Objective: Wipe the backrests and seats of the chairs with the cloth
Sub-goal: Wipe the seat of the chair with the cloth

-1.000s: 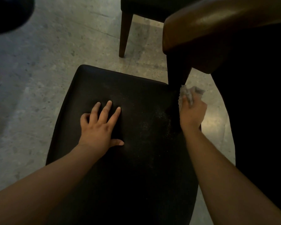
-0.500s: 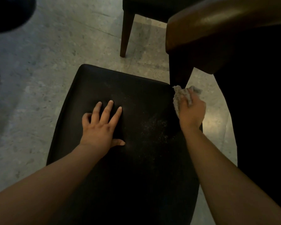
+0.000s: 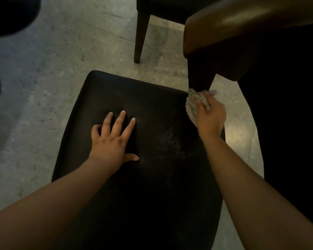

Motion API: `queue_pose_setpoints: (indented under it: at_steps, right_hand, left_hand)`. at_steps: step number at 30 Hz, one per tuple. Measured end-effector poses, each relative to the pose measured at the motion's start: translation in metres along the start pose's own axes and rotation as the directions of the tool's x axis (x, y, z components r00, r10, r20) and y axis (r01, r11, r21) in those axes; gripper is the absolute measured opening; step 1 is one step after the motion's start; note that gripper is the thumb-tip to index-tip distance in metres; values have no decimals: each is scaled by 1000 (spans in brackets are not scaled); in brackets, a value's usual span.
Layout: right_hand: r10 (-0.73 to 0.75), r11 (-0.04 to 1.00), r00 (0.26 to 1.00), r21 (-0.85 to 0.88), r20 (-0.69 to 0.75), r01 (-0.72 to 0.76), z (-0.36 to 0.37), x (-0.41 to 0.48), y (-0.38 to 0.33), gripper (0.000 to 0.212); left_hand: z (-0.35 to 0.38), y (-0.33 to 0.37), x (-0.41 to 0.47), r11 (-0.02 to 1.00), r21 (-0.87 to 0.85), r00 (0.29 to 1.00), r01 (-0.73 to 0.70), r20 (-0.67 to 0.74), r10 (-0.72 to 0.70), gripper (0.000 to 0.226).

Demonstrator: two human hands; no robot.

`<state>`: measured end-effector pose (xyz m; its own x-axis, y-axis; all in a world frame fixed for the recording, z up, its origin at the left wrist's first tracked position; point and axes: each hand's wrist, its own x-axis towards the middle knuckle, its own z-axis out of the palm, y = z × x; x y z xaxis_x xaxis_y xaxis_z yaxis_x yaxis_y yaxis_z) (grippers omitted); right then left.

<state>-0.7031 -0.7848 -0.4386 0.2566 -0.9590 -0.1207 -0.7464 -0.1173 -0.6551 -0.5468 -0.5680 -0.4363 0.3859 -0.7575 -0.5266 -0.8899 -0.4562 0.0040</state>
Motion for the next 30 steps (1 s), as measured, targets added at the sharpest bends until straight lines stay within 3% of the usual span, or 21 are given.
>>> queue_pose_setpoints:
  at_steps: [5,10,15,21,28,30]
  right_hand:
    - [-1,1000,1000,-25,-16,1,22,-23,-8,36]
    - [-140,984,967,135,214,113,17,-67,-10,39]
    - [-103,993,995,51,0,103,7,-18,-15,36]
    - [-75,996,995,-40,65,78,30,-5,-19,34]
    - [-149,983,948,150,280,110,19,-65,-16,36]
    - [-137,979,960,178,243,95,16,-64,-19,37]
  left_hand:
    - [-2,0,-1,1000,-11,1000,-2,10,2,115]
    - [-5,1,-2,1000,-15,1000,-5,14,5,115]
    - [-5,1,-2,1000,-8,1000,-7,10,7,114]
    - [-4,0,-2,1000,-25,1000,-11,6,11,114]
    - [-8,1,-4,1000,-22,1000,-14,25,15,113]
    - [-7,0,-3,999,-31,1000,-14,18,15,113]
